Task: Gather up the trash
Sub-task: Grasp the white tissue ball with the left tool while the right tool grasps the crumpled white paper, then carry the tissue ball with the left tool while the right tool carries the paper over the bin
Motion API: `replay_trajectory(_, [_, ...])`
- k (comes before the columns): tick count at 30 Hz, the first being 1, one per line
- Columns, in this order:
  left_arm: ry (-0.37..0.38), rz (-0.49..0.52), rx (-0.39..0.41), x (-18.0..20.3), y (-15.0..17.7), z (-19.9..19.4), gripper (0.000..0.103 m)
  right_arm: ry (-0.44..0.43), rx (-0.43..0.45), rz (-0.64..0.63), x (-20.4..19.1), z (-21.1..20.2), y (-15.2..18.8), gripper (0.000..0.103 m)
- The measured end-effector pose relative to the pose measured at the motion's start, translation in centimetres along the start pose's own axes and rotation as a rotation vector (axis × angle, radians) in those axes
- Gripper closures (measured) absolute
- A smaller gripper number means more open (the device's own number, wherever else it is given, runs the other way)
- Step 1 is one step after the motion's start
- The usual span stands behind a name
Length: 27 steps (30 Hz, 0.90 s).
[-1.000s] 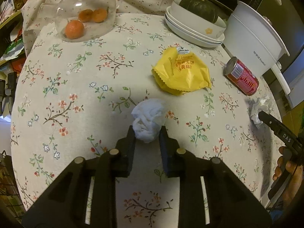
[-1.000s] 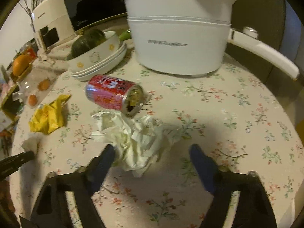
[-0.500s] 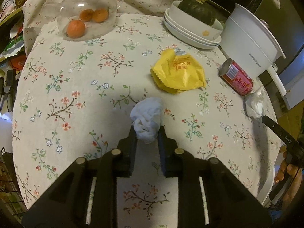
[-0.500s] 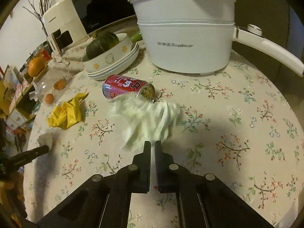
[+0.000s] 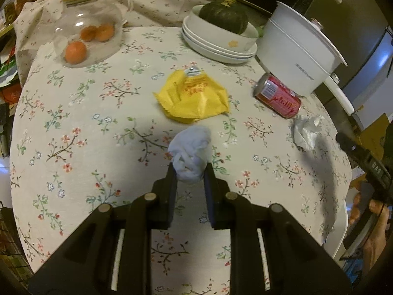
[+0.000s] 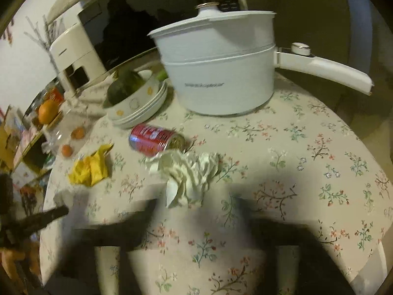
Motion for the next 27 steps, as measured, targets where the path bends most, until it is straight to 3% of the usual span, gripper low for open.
replay_trajectory(9, [-0.019,-0.016,-0.014,-0.6,-0.2,0.5,0.08,0.07,-0.071,-0.039,-2.1,5.5,-0.8,0.008])
replay_trajectory(12, [-0.02,-0.016,-0.019,-0.7,-0.2,0.5,0.08,0.081,-0.095,-0.031,-1.9,6.8,-0.9,0.026])
replay_trajectory(13, [-0.022,-0.014,-0.017,-0.8,-0.2,0.5,0.08,0.081,-0.106,-0.029,-1.7,7.1,-0.8,0.037])
replay_trajectory(15, [-0.023,-0.011,-0.012,-0.8,-0.2,0.2,0.08,0.043,-0.112,-0.029,-1.5,7.3,-0.5,0.051])
replay_trajectory(17, [-0.018,-0.015,-0.008,-1.0,-0.2,0.0,0.08,0.041,-0.106,-0.036,-1.4,6.7,-0.5,0.061])
replay_trajectory(27, [0.022,0.027,0.02,0.7,0.7,-2.4,0.08,0.0,-0.086,-0.051,-0.5,1.1,0.0,0.063])
Point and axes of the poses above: each gripper's, at about its wrist camera, not at the fingertips, and z roughly the way its jaws point, x to its right, y to its underside, the point moved 3 cm from there along z, roughly the way its jaws point, and after that the axes turned 9 degrees about -x, right-handed, at the moved point
